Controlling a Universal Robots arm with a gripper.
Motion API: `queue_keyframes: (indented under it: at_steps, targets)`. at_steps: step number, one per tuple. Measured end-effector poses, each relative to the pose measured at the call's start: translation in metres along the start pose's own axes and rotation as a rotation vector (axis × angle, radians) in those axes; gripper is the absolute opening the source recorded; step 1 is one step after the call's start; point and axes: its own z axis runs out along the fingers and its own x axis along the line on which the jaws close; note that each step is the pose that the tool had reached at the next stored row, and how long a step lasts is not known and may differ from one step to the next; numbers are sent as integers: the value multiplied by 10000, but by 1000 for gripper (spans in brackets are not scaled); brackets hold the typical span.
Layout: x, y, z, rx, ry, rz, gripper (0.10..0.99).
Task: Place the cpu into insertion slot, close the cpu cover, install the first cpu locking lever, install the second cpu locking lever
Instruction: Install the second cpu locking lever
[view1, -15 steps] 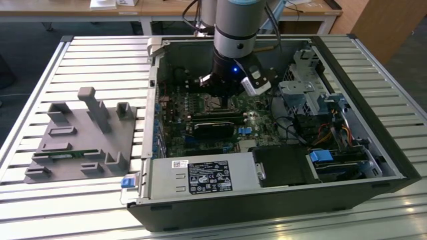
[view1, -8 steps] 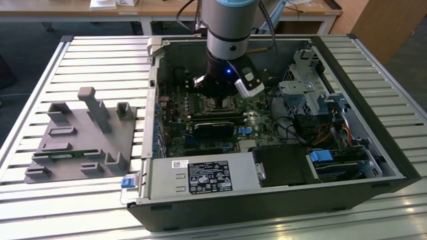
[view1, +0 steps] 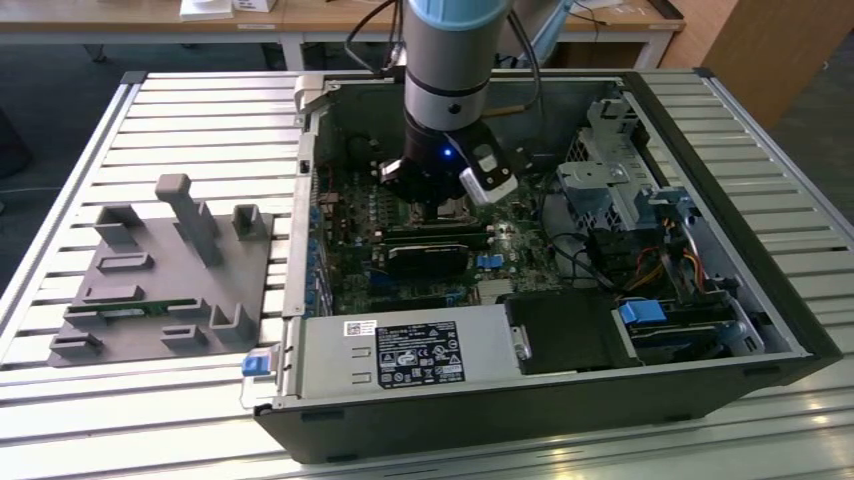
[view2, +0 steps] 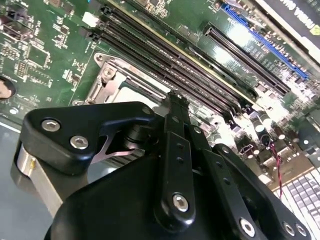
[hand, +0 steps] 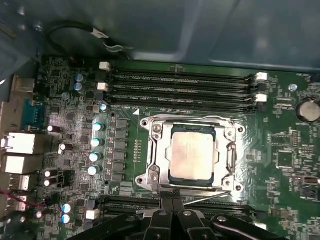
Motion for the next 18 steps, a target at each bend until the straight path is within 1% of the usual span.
queue_keyframes:
  at_steps: [1,2,5,8,13,16,18]
  targets:
    - [3,-4,10,-24,-2,-1,106]
    - [6,-11,15,-73,-3,-2,106]
    - [17,-53,19,-331,-17,-3,106]
    - [42,-106,15,-474,-25,-3,106]
    - [97,-174,11,-737,-37,-5,106]
    - [114,-191,32,-837,-42,-5,106]
    - [116,-196,68,-858,-43,-7,106]
